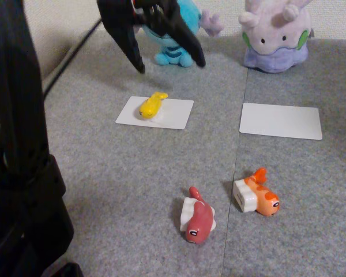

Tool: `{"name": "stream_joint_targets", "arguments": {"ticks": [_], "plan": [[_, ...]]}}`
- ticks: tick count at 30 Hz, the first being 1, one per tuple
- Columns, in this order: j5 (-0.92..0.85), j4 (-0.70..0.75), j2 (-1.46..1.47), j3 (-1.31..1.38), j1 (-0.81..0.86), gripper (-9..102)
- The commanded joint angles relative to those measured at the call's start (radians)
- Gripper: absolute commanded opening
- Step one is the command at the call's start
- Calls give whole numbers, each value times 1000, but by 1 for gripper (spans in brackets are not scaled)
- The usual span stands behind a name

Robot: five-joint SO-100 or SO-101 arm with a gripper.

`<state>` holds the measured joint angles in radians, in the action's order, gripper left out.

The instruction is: Wooper wants to eat egg sudhi, and Goomy wants to eat shrimp sushi

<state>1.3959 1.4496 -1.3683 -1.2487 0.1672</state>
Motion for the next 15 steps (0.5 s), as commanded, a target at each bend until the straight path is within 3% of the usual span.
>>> {"name": "stream_joint_targets", "arguments": {"ticks": [1,7,15], "plan": [[-31,66,-124,31,32,41],[-104,250,-224,28,86,41],[-295,249,-362,-224,210,40]]}}
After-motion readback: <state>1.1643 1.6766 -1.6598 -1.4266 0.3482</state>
